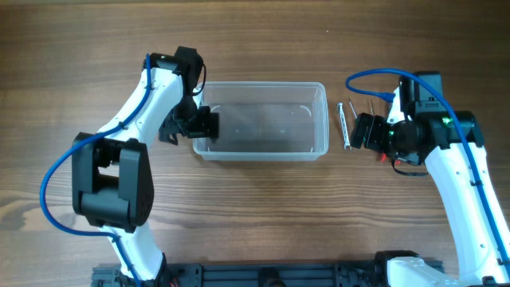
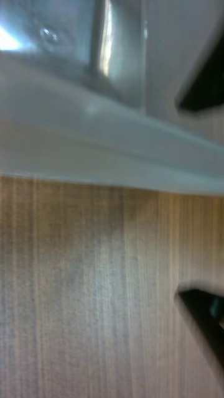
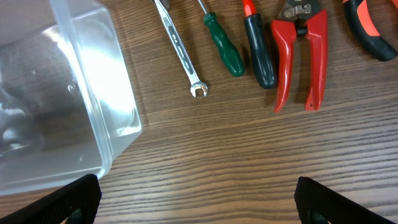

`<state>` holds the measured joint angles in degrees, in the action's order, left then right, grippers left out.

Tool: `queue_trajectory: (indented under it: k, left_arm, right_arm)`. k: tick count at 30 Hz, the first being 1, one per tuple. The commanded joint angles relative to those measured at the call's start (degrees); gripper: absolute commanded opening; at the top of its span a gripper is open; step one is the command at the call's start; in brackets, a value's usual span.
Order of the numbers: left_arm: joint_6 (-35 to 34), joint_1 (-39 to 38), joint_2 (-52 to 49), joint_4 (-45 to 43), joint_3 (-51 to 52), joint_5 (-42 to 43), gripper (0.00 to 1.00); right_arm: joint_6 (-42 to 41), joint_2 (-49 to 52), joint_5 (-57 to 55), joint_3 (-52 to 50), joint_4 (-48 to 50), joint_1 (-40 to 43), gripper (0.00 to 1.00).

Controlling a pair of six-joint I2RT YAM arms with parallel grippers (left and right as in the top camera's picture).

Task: Pack container
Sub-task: 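Release the container and raise the left gripper away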

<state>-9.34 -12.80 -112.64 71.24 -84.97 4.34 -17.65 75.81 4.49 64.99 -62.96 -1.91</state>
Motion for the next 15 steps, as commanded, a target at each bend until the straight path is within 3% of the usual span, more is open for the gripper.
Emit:
queue_trajectory:
  k: [1, 7, 10, 12, 15]
  left_arm:
    - [0.13, -0.44, 2.62, -0.24, -1.18, -0.68, 1.00]
    - [0.09, -0.09, 20.17, 4.13, -13.70, -11.37, 1.00]
    - [0.09, 2.45, 29.51, 2.43, -14.21, -18.69, 1.00]
    - [0.09, 6.91, 35.21, 2.51, -14.19, -23.98, 1.00]
    - [0.09, 13.38, 38.91, 2.69, -14.21, -25.22, 1.00]
  right_arm:
    - [1.01, 0.39, 0.46, 0.87, 0.17, 0.17, 1.00]
    - [0.98, 0.39, 0.42, 0.87, 0.15, 0.17, 1.00]
    - [-5.03, 0.33, 0.11, 0.98, 0.66, 1.18, 1.00]
    - [-4.61, 0.33, -0.66, 1.01, 4.61, 6.78, 1.00]
    - [-0.37, 0.44, -0.66, 1.01, 8.44, 14.64, 1.00]
